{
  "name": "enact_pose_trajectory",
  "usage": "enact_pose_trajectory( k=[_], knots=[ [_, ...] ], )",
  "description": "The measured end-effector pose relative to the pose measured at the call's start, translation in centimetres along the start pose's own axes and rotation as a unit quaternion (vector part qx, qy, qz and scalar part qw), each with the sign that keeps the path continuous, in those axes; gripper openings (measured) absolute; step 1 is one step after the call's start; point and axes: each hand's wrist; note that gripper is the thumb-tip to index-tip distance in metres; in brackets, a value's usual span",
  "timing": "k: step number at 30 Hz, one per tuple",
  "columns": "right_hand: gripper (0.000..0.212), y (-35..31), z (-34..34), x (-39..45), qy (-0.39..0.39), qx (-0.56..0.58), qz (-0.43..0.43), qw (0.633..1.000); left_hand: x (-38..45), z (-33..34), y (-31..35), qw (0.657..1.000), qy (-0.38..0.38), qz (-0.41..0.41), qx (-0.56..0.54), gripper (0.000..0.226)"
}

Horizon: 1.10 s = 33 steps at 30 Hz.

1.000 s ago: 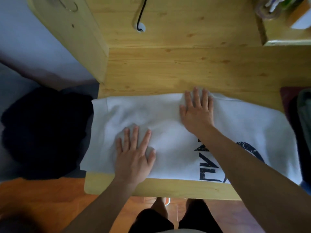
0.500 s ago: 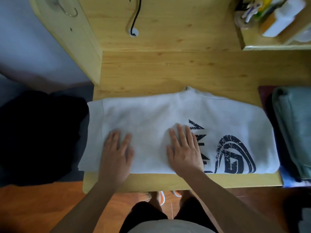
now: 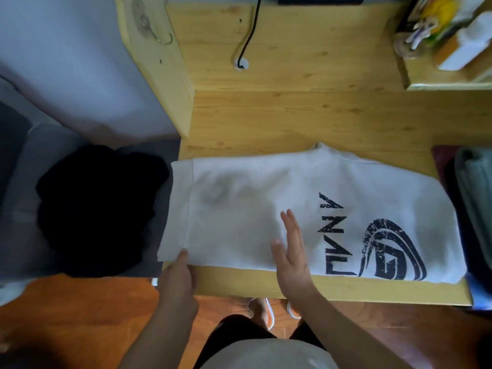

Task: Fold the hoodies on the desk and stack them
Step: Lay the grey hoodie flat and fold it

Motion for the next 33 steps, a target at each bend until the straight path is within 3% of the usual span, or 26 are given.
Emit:
enact_pose_trajectory(
  k=[3, 6, 10, 13, 16, 18, 20, 23, 26, 29, 30, 31, 32, 33],
  knots=[
    [0.064, 2.1, 0.6, -0.2, -0.017, -0.057, 0.017, 0.998, -0.5, 1.1, 0.2, 0.989, -0.095, -0.064, -0.089, 0.030],
    [0.057, 1.4, 0.2, 0.1, 0.002, 0.010, 0.034, 0.999, -1.0, 2.2, 0.7, 0.975, -0.133, -0.070, -0.164, 0.038],
    [0.052, 1.6, -0.9, -1.2, 0.056, 0.076, 0.050, 0.994, -2.0, 2.0, 0.2, 0.951, -0.202, -0.110, -0.207, 0.031],
    [0.061, 3.1, -0.7, -2.4, 0.014, 0.010, 0.046, 0.999, -2.9, 2.0, 0.4, 0.942, -0.254, -0.084, -0.205, 0.023],
    [0.069, 3.2, 0.1, -2.0, -0.031, -0.042, 0.033, 0.998, -4.8, 2.1, 1.1, 0.933, -0.293, -0.021, -0.207, 0.034],
    [0.070, 2.2, 0.5, -1.4, -0.060, 0.002, 0.067, 0.996, -6.5, 1.9, 1.8, 0.929, -0.311, 0.044, -0.197, 0.042],
    [0.062, 0.3, 0.5, -0.5, -0.076, 0.119, 0.122, 0.982, -8.4, 1.8, 2.4, 0.925, -0.313, 0.118, -0.179, 0.046],
    [0.054, -1.8, -3.0, 2.2, -0.087, 0.302, 0.256, 0.914, -12.3, 2.3, 2.4, 0.914, -0.318, 0.211, -0.137, 0.051],
    [0.057, -1.9, -10.8, 3.9, -0.055, 0.421, 0.240, 0.873, -17.3, 5.4, -1.1, 0.892, -0.317, 0.321, 0.019, 0.049],
    [0.056, -0.5, -20.7, 4.2, 0.062, 0.472, 0.235, 0.847, -20.7, 11.8, -8.1, 0.804, -0.346, 0.450, 0.174, 0.048],
    [0.057, 0.3, -23.9, 4.0, 0.089, 0.480, 0.238, 0.840, -20.6, 14.3, -10.8, 0.741, -0.328, 0.525, 0.262, 0.049],
    [0.057, 1.1, -26.6, 3.9, 0.094, 0.484, 0.243, 0.835, -19.1, 16.9, -13.7, 0.648, -0.285, 0.599, 0.374, 0.051],
    [0.058, 2.2, -28.6, 3.7, 0.094, 0.467, 0.263, 0.839, -17.2, 18.9, -16.4, 0.558, -0.220, 0.636, 0.486, 0.055],
    [0.059, 3.4, -29.9, 3.4, 0.089, 0.428, 0.288, 0.852, -15.7, 20.1, -18.5, 0.496, -0.169, 0.630, 0.573, 0.056]
  ],
)
Point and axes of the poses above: each hand's wrist, its own x-axis towards the middle knuckle, its own z-axis out of the palm, y = z × x, and after that the axes turned 13 degrees about -z, right-handed
